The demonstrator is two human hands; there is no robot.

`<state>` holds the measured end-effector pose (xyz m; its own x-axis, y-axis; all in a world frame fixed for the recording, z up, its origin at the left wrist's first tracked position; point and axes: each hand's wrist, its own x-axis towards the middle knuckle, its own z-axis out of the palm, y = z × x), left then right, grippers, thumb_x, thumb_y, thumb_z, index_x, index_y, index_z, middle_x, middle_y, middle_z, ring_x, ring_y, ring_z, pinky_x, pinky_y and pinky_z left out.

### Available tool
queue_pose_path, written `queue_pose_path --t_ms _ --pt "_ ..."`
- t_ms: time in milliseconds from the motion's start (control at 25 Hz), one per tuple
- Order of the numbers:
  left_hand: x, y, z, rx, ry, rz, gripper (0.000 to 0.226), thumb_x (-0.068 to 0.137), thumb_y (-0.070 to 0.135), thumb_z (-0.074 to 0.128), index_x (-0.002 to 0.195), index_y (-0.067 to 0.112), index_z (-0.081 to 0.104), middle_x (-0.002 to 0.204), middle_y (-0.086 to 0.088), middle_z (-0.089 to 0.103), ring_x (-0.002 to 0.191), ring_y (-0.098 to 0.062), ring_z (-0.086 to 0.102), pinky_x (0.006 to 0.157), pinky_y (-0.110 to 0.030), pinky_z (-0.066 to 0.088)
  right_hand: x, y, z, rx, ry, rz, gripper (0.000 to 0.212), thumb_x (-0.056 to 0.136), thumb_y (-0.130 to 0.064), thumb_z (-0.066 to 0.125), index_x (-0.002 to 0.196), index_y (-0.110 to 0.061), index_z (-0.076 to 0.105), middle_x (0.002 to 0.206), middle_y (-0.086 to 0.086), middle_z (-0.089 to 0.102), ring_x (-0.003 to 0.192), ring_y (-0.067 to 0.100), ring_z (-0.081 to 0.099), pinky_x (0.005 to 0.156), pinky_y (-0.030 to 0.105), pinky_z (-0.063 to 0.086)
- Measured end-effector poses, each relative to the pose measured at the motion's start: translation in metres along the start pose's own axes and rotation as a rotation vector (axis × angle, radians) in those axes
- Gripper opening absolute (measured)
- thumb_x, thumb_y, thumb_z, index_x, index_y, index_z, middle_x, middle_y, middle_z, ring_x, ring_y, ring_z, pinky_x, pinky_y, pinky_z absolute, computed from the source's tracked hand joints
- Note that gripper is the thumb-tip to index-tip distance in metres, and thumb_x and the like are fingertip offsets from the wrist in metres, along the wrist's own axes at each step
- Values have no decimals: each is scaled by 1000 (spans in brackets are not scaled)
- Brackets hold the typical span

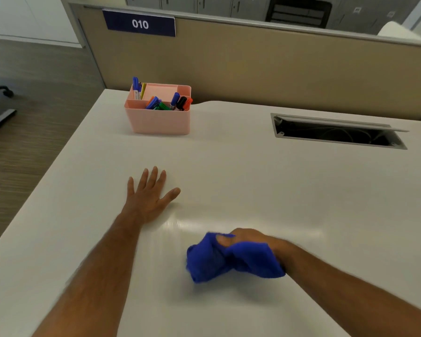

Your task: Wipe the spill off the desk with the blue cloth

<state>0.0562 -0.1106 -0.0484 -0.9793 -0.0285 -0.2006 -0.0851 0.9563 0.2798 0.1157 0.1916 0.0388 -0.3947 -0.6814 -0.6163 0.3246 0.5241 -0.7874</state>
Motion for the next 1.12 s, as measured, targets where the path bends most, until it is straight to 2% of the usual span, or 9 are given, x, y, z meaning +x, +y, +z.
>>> queue_pose_path --t_ms 80,240,480,600,720,840,960,1040,1120 --pt "2 0 0 10 -16 -9 109 66 92 -10 156 32 -5 166 6 -14 151 -15 -18 117 -51 -16 -12 -6 -4 399 37 -94 35 93 -20 36 59 -25 44 60 -6 41 56 6 44 57 18 44" --pt "4 1 -2 -14 -61 -29 113 59 93 -17 156 34 -7 165 8 -18 150 -14 -21 116 -50 -19 -8 -5 -20 477 600 271 59 89 -53 66 44 -22 44 37 -7 40 30 6 36 36 18 36" --pt "4 2 -4 -28 -78 -18 109 62 91 -18 155 34 -10 164 8 -22 148 -13 -25 113 -49 -23 18 -8 -29 488 495 360 85 59 -101 44 80 -23 71 74 -4 77 54 14 72 58 29 53" --pt "3 3 -4 -13 -72 -14 110 62 91 -19 155 33 -11 164 7 -22 149 -14 -25 114 -50 -22 18 -19 -57 479 554 295 82 63 -99 44 52 -18 54 50 -3 59 39 15 56 48 26 43" --pt "3 4 -4 7 -67 -12 108 64 89 -18 155 32 -11 164 6 -21 149 -16 -24 115 -52 -19 10 -26 -86 69 944 191 79 86 -85 31 68 -15 65 68 0 63 65 19 63 55 30 44" --pt "1 5 -4 41 -40 -9 105 67 86 -18 156 31 -10 165 4 -20 150 -18 -21 116 -53 -17 13 -12 -73 -565 1389 -319 59 95 -66 39 99 -16 69 98 -2 70 100 23 63 81 34 48" --pt "-1 6 -2 48 -36 -11 96 74 81 -12 156 30 -10 165 4 -19 150 -18 -21 117 -53 -17 44 8 -19 -994 945 -465 77 90 -77 38 142 -22 51 154 6 46 146 25 34 120 43 25" --pt "0 5 -3 50 -42 -15 93 77 79 -10 156 30 -10 165 3 -20 150 -18 -22 117 -53 -17 65 24 4 -1155 742 -211 109 77 -96 23 161 -29 7 171 5 -9 156 28 -13 122 57 -9" --pt "0 6 -3 48 -31 -15 94 76 80 -11 156 30 -9 165 3 -18 150 -18 -21 117 -53 -16 74 36 8 -1232 695 -75 123 65 -104 17 159 -31 -14 165 4 -29 151 30 -29 115 65 -21"
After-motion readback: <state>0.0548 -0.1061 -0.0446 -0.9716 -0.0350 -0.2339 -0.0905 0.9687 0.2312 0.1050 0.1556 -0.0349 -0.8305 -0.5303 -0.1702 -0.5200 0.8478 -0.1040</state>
